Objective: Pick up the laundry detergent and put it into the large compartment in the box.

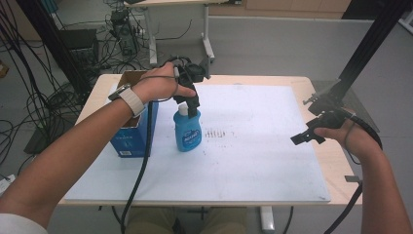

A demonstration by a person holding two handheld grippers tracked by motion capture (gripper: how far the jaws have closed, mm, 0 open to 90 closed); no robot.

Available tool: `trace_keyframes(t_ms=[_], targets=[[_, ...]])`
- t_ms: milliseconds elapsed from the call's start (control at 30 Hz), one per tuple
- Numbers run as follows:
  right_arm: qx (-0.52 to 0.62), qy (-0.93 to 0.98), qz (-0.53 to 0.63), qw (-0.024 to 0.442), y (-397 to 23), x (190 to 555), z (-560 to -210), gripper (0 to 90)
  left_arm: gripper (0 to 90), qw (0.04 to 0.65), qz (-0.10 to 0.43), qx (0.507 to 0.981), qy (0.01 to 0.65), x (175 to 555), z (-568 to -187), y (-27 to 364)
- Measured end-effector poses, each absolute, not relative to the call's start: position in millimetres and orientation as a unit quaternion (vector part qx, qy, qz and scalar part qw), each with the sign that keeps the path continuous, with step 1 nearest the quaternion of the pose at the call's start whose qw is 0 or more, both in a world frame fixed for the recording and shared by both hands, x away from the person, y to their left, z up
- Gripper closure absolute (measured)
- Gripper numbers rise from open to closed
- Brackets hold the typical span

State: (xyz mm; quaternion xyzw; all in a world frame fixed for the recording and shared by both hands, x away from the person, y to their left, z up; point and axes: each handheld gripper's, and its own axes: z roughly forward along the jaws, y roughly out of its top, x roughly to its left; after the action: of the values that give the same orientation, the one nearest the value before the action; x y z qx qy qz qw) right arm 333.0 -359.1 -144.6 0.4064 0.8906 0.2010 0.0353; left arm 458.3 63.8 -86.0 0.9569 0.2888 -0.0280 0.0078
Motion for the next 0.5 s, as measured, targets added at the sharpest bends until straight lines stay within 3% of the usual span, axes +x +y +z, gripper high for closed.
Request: trace_keyframes(t_ms=[500], targets=[[0.407,0.890,0.201,0.035,-358.2,332.7,-144.2,8.5,7.8,0.008,-0.028,0.956,0.291,457.7,-85.1,65.3]])
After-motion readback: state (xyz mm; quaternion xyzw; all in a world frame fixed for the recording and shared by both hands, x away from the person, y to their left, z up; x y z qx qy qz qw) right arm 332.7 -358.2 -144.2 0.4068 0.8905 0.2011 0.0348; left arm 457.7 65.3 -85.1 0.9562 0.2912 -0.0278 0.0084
